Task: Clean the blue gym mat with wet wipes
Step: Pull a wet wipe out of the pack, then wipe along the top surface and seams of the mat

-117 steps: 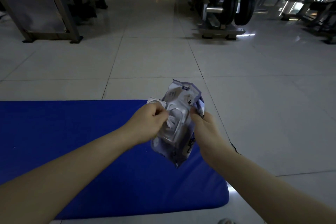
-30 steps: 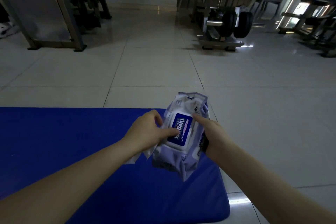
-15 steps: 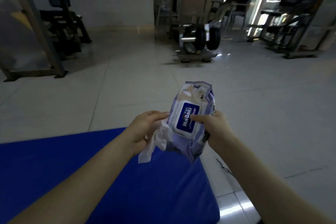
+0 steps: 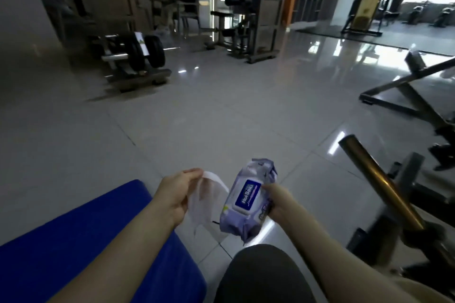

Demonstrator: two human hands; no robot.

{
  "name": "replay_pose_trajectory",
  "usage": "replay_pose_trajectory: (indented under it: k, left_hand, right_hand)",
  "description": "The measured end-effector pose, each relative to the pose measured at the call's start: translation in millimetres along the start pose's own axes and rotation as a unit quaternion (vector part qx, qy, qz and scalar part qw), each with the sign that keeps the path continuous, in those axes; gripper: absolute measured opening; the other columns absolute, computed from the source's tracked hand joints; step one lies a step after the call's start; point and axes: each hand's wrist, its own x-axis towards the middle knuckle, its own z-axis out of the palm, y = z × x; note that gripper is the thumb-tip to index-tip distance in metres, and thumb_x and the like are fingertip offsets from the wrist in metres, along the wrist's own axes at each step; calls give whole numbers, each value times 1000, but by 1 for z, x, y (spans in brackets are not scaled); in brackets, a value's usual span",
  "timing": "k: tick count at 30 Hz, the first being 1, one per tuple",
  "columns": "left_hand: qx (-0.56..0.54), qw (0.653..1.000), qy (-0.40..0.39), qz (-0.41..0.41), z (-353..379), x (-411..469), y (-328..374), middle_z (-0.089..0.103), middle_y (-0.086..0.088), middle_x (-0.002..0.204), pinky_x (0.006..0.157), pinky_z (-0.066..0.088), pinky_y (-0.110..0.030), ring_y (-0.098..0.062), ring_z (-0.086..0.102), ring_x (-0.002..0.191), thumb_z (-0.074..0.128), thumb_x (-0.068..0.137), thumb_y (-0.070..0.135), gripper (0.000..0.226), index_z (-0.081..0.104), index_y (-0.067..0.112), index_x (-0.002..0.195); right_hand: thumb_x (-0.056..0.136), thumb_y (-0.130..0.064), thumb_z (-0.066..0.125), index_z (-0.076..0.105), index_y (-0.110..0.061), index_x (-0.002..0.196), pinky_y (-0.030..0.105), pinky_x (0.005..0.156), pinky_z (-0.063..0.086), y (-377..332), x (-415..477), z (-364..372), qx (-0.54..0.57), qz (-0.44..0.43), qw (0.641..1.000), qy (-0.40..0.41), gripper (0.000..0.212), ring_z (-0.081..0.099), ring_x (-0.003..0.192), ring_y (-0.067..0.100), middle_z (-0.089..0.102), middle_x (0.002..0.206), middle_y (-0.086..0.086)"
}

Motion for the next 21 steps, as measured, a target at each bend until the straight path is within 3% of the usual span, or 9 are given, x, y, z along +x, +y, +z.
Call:
replay_pose_trajectory:
  k: [3,5,7,10,12,14,17,19,21]
  left_hand:
    - [-1,999,-12,-44,23,20,-24,71,-18,90,58,57,-34,-28,66,73,67,95,11,17,71,0,107]
    - [5,998,-25,-61,31,31,-36,71,-16,89,52,58,-33,-27,67,73,66,94,9,19,70,2,111]
    - [29,996,-45,-78,39,42,-46,70,-16,100,60,58,-36,-28,67,84,65,94,6,25,66,6,119]
    - [54,990,-82,-100,48,52,-59,63,-20,116,72,56,-41,-35,65,101,61,93,0,33,63,16,121]
    - [47,989,-89,-106,54,54,-65,64,-21,118,69,57,-40,-35,65,103,62,91,-1,35,63,15,122]
    - [29,991,-77,-106,56,55,-69,66,-23,120,61,60,-36,-31,67,101,62,92,-1,35,64,10,125]
    - [-6,993,-55,-102,50,54,-67,68,-24,122,66,63,-36,-31,67,99,61,95,2,31,66,2,126]
    - [-15,995,-47,-90,43,50,-60,70,-24,118,70,63,-38,-31,68,98,61,96,3,28,67,-1,123]
    - [-19,997,-35,-66,33,44,-48,71,-22,108,71,62,-37,-28,69,89,62,95,4,23,70,-2,117]
  right_hand:
    - [97,-4,58,62,-1,94,51,78,57,48,40,-50,7,54,997,46,7,62,72,34,64,79,21]
    - [101,-5,54,61,-3,103,43,63,59,75,56,-76,23,65,995,76,7,62,64,31,64,73,18]
    - [103,-9,52,59,-5,95,37,54,57,97,67,-99,21,99,991,90,11,61,54,27,61,67,15]
    - [100,-1,49,58,2,86,46,75,55,126,74,-129,-18,181,978,101,16,60,64,31,61,71,20]
    - [103,-2,44,60,5,98,33,72,49,132,77,-144,-97,208,970,79,18,53,68,27,54,75,19]
    - [103,-5,49,60,2,102,31,68,45,126,78,-151,-176,187,960,113,14,51,73,25,52,83,16]
    - [97,-11,54,56,-9,95,36,81,46,89,84,-141,-237,83,948,197,4,52,88,24,52,105,12]
    - [98,-9,55,52,-9,85,35,79,42,52,85,-110,-235,41,957,165,13,51,79,23,51,101,12]
    - [97,-9,58,59,-2,100,38,81,46,12,79,-64,-235,5,970,67,7,60,82,26,59,96,16]
